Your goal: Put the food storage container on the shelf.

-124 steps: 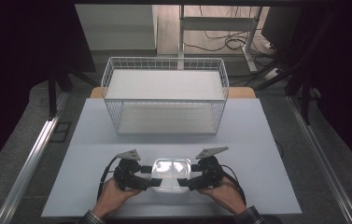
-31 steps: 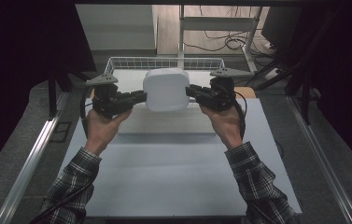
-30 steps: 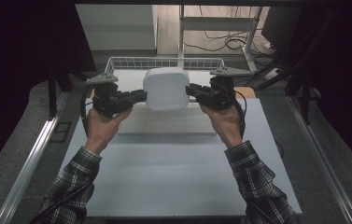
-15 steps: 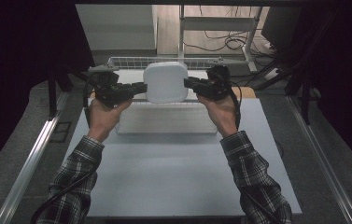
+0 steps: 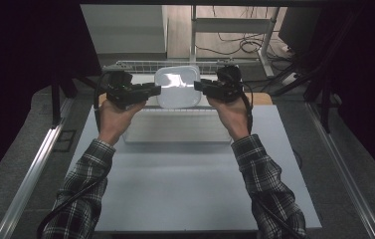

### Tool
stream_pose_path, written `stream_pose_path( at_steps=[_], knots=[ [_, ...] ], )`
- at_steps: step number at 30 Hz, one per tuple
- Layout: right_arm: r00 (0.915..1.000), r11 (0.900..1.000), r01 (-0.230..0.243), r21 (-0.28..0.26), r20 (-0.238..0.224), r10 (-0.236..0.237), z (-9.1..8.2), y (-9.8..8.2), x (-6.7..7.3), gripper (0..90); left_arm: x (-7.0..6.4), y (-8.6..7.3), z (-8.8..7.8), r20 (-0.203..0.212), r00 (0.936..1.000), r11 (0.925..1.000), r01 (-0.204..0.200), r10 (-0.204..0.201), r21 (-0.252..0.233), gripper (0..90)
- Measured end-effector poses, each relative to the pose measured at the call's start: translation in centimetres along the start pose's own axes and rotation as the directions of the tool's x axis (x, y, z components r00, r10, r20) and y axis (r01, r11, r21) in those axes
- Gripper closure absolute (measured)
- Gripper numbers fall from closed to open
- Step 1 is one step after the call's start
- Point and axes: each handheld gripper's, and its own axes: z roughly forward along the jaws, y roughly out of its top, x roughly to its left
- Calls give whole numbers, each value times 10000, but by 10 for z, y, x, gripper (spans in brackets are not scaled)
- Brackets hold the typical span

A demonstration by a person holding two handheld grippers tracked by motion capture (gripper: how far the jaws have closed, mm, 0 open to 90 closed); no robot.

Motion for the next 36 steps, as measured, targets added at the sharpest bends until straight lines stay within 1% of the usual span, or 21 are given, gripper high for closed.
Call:
stream_pose_path(
  at_steps=[1, 2, 5, 6, 8, 12, 13, 15, 16, 21, 22, 24, 25, 26, 27, 28, 30, 32, 35, 36],
  knots=[
    [10000, 10000, 26, 7, 37, -26, 1, 0, 0, 672, 0, 1, 1, -47, 10000, 10000, -48, 48, 13, 647],
    [10000, 10000, 48, 13, 45, -48, 3, 1, 0, 655, 1, 2, 3, -167, 9998, 10000, -57, 58, 61, 619],
    [9999, 9999, 116, 51, 82, -117, 4, 2, 1, 638, 1, 3, 6, -241, 9997, 9999, -61, 64, 116, 585],
    [9998, 9998, 181, 84, 93, -182, 7, 2, 1, 615, 2, 3, 8, -276, 9996, 9998, -74, 78, 160, 574],
    [9998, 9998, 171, 122, 99, -172, 9, 3, 0, 600, 3, 3, 10, -302, 9995, 9998, -31, 37, 201, 568],
    [9998, 9998, 131, 143, 127, -133, 11, 4, -1, 580, 5, 3, 13, -317, 9995, 9996, -22, 31, 288, 569],
    [9997, 9997, 155, 169, 178, -158, 13, 4, -1, 561, 5, 3, 14, -321, 9995, 9994, -7, 18, 333, 570],
    [9997, 9997, 161, 173, 203, -164, 14, 4, -2, 552, 6, 3, 15, -309, 9995, 9994, -6, 16, 340, 564],
    [9998, 9998, 98, 185, 193, -101, 16, 5, -3, 539, 7, 3, 16, -264, 9996, 9994, 72, -64, 333, 560],
    [9999, 9997, 27, 229, 163, -31, 20, 6, -4, 520, 10, 3, 17, -222, 9997, 9994, 89, -81, 334, 540],
    [9996, 9996, 107, 256, 266, -114, 21, 7, -4, 500, 10, 4, 18, -294, 9996, 9995, 24, -14, 326, 528],
    [9983, 9991, 286, 325, 502, -302, 23, 8, -3, 481, 10, 5, 20, -624, 9980, 9993, -46, 69, 374, 490],
    [9983, 9991, 286, 325, 502, -302, 23, 8, -3, 481, 10, 5, 20, -624, 9980, 9993, -46, 69, 374, 471],
    [9963, 9984, 431, 376, 734, -457, 26, 9, -3, 461, 12, 7, 21, -758, 9971, 9990, 79, -45, 446, 444],
    [9963, 9984, 431, 376, 734, -457, 26, 9, -3, 461, 12, 7, 21, -758, 9971, 9990, 79, -45, 446, 397],
    [9953, 9983, 467, 343, 830, -494, 27, 9, -4, 446, 15, 9, 22, -802, 9966, 9983, 208, -164, 540, 377],
    [9958, 9988, 385, 305, 820, -409, 28, 10, -6, 429, 15, 10, 23, -822, 9965, 9983, 171, -126, 551, 369],
    [9951, 9990, 351, 261, 911, -373, 30, 10, -7, 416, 15, 11, 23, -870, 9962, 9983, 158, -109, 555, 362],
    [9949, 9994, 272, 215, 969, -292, 33, 11, -9, 413, 17, 15, 26, -1138, 9935, 9981, 110, -40, 612, 351],
    [9938, 9996, 209, 185, 1090, -228, 35, 11, -9, 413, 17, 17, 27, -1235, 9923, 9980, 113, -35, 622, 346]
  ],
)
